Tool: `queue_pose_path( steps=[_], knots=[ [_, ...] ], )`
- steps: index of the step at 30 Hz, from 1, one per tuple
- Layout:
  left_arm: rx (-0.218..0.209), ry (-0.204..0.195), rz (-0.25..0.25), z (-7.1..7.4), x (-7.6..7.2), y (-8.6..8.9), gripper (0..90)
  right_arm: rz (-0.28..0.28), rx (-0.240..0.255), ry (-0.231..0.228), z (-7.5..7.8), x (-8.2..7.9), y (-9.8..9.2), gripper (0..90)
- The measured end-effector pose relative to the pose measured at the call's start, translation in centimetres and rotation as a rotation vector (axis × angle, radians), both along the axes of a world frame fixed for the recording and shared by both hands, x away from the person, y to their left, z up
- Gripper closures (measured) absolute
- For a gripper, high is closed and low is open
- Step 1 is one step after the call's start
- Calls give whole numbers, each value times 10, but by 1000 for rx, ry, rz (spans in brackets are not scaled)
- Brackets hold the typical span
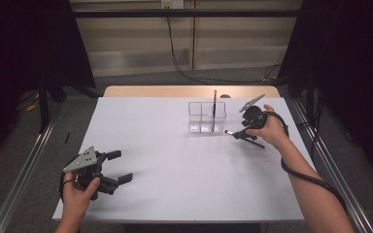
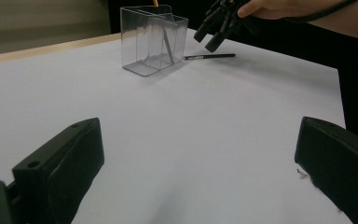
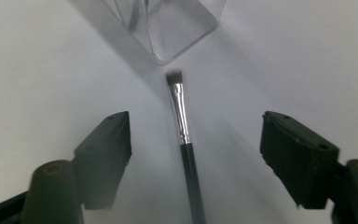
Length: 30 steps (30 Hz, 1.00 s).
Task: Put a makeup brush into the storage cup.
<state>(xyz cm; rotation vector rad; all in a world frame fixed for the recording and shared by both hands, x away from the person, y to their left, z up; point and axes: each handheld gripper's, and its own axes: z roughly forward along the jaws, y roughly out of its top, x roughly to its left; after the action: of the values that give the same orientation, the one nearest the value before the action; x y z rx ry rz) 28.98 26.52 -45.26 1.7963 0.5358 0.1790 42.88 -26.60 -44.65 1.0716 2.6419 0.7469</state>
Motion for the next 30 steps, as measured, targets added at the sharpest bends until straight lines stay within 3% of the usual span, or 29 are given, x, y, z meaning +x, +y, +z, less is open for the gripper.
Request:
queue_pose_path(
  steps=[3, 5, 17, 30],
  knots=[
    [3, 0, -3, 0, 0, 0, 13, -25, 12, 56, -1, -1, 2, 360],
    [3, 0, -3, 0, 0, 0, 13, -11, -13, 48, -3, -1, 4, 378],
    [5, -1, -6, -1, 0, -1, 15, -4, -54, 59, -8, 0, 4, 508],
    [18, -3, -10, -1, 0, -2, 15, 1, -63, 82, -15, -2, 5, 600]
  ],
)
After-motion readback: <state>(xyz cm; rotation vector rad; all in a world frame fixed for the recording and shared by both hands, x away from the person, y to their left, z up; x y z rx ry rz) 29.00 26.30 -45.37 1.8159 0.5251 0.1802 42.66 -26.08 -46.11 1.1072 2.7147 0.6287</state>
